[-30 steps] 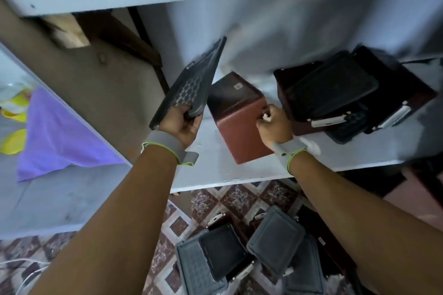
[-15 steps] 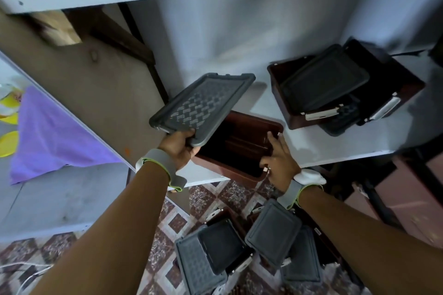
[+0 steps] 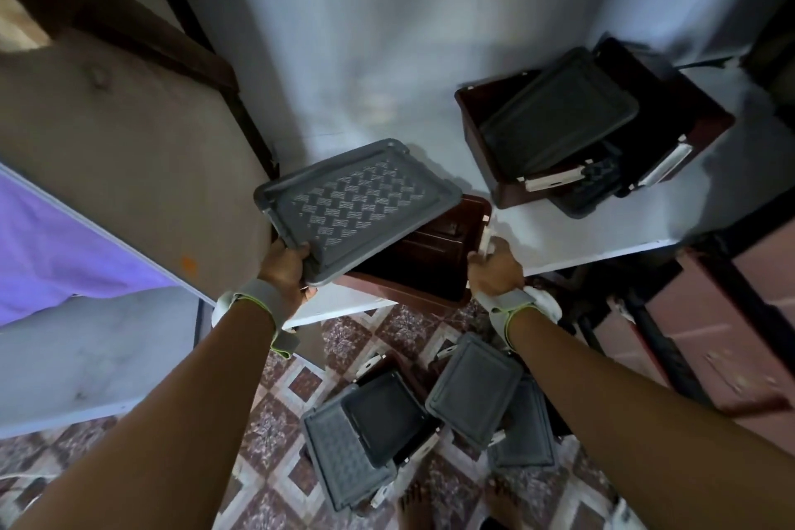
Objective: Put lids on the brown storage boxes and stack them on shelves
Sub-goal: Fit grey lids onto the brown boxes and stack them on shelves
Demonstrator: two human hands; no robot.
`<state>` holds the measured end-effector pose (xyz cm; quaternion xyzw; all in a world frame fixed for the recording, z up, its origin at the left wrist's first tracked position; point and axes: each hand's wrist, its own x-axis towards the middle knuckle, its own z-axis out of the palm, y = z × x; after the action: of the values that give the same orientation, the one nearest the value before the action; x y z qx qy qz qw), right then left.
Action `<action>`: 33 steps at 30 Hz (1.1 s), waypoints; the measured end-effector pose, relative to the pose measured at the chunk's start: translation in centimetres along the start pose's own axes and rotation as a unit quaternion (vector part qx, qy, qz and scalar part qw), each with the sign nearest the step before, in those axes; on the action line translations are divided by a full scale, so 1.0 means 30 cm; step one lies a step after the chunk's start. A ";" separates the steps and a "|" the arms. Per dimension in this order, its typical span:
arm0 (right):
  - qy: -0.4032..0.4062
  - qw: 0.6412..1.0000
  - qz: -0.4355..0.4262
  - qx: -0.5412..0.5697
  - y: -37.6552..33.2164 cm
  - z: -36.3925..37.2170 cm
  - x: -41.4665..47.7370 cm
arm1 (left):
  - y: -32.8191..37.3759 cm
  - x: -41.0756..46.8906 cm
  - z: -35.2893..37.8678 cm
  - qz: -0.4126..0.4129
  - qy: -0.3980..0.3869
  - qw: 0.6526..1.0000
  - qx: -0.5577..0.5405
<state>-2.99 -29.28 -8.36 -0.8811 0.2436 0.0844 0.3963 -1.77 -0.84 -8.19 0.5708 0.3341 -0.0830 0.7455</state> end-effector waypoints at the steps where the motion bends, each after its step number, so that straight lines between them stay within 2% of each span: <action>1: -0.007 1.000 -0.002 -0.013 -0.006 -0.002 0.007 | -0.002 0.001 -0.008 0.003 0.008 1.000 0.012; 5: -0.020 1.000 0.000 0.023 -0.013 -0.017 0.040 | -0.008 0.011 -0.040 0.023 0.053 0.997 0.060; 7: -0.031 0.998 0.007 0.059 0.005 -0.029 0.059 | -0.016 0.027 -0.061 0.046 0.066 0.990 0.120; 12: -0.078 0.966 0.112 0.219 0.010 -0.045 0.067 | -0.023 -0.022 -0.081 0.087 0.083 0.950 0.288; 15: -0.108 0.955 0.123 0.247 0.002 -0.056 0.071 | -0.044 -0.024 -0.087 0.093 0.104 0.926 0.350; 21: -0.128 0.960 0.115 0.221 0.009 -0.071 0.079 | -0.055 -0.029 -0.061 0.103 0.149 0.866 0.466; 24: -0.126 0.970 0.111 0.173 -0.004 -0.076 0.076 | -0.060 -0.038 -0.048 0.096 0.156 0.867 0.463; 29: -0.100 0.991 0.041 0.077 -0.004 -0.074 0.063 | -0.058 -0.052 -0.043 0.089 0.157 0.870 0.459; 33: -0.075 0.996 0.020 0.043 0.013 -0.061 0.067 | -0.071 -0.064 -0.054 0.058 0.162 0.889 0.424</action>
<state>-1.51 -31.59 -8.06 -0.8497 0.2341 0.1477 0.4489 -4.96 -0.57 -8.95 0.8564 0.3497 -0.0799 0.3712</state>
